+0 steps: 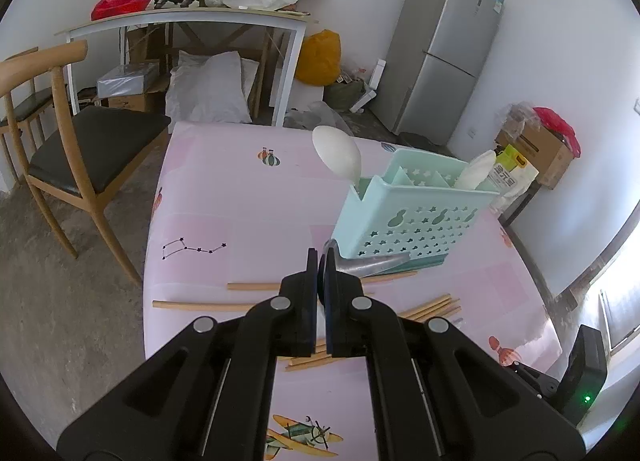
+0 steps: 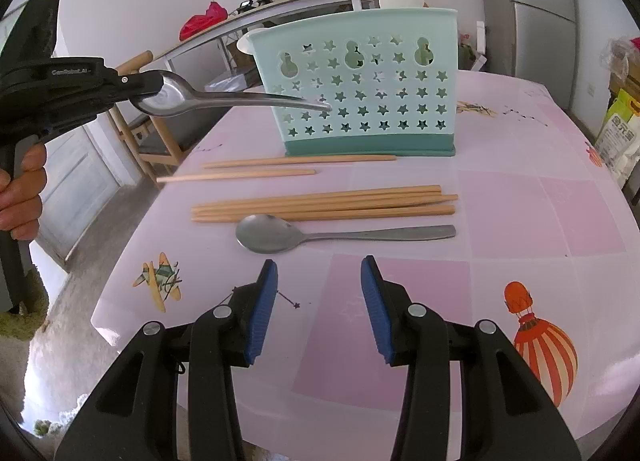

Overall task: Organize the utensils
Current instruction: 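Lift the metal spoon with the left tool and carry it toward the holder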

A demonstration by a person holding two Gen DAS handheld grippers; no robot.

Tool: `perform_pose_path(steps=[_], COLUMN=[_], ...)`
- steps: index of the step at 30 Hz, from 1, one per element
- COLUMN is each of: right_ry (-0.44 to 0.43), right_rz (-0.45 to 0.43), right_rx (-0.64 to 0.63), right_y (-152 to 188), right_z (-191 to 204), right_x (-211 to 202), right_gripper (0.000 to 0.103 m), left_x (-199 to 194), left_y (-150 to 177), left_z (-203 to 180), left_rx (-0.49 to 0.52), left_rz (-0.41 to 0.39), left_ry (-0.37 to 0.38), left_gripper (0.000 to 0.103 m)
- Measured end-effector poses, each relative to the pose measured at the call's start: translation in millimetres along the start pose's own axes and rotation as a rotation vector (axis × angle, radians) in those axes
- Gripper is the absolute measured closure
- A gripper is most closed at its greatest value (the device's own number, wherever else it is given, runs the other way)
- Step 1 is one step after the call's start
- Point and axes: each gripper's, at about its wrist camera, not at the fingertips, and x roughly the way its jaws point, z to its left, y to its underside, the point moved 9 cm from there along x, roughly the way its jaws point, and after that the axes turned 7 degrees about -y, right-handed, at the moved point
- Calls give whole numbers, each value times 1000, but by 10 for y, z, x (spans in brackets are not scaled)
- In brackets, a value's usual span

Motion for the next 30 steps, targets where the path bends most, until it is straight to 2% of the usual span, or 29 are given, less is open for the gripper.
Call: perform_pose_path(steps=[28, 30], right_ry=[-21, -31], right_rz=[2, -2], right_rx=[-76, -94], right_y=[30, 43], right_z=[187, 238], right_x=[-21, -11], right_gripper=[60, 56], left_x=[10, 10], left_y=[54, 67], left_z=[152, 152], left_rx=[-47, -45], left_rz=[-8, -5], left_ry=[-11, -16], left_gripper=[102, 102])
